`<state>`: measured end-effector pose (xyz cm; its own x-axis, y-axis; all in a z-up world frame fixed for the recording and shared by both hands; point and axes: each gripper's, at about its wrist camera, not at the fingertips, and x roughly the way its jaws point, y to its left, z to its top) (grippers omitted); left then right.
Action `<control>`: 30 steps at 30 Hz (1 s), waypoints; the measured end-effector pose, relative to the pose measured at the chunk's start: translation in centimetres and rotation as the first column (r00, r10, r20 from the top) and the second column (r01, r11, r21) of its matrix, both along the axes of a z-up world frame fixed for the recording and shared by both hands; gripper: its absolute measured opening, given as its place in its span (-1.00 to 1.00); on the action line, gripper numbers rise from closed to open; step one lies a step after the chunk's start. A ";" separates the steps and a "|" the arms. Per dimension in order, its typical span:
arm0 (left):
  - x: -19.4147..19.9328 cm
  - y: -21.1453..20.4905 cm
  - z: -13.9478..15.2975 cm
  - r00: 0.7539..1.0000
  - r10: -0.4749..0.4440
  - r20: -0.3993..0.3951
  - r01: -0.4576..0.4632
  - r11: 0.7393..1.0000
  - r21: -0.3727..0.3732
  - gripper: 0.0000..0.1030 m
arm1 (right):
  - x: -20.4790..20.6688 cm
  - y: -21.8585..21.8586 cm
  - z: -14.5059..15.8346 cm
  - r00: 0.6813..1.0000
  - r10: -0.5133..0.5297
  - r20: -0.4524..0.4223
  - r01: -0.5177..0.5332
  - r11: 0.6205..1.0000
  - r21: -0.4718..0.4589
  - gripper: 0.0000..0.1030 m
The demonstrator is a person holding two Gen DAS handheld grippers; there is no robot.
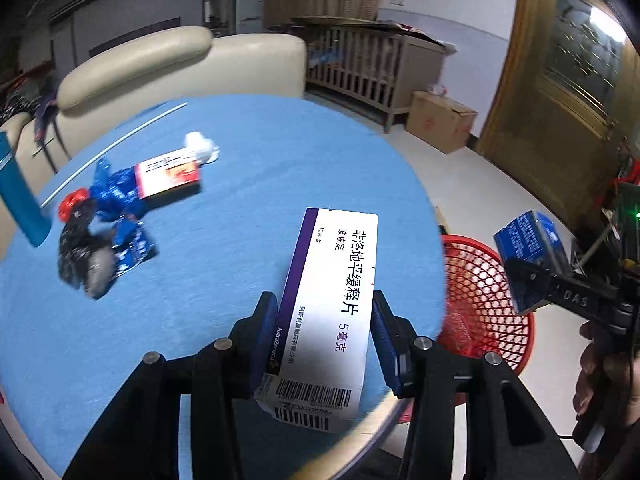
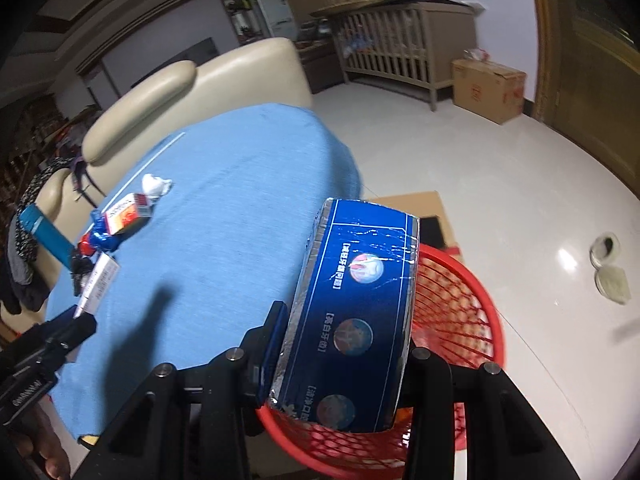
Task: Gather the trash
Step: 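Carry the blue box to the red basket and open the right tool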
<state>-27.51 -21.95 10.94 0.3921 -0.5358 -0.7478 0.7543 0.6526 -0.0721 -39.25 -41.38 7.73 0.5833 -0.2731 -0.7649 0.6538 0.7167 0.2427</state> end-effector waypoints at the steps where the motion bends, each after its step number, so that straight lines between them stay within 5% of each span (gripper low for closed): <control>1: -0.3 -0.4 0.0 1.000 -0.009 0.002 0.009 1.000 0.002 -0.06 | -0.5 -0.4 -0.2 1.000 -0.008 -0.006 0.008 1.000 0.004 -0.16; 30: -3.8 -5.5 0.5 0.993 -0.112 0.026 0.111 0.993 0.042 -0.06 | -3.0 -3.6 -6.9 0.986 -0.036 -0.160 0.049 0.996 0.074 -0.15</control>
<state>-31.27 -27.43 11.44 0.3530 -0.5472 -0.7590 0.8237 0.5664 -0.0253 -42.21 -44.96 0.85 0.4422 -0.2317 -0.8665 0.7178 0.6707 0.1870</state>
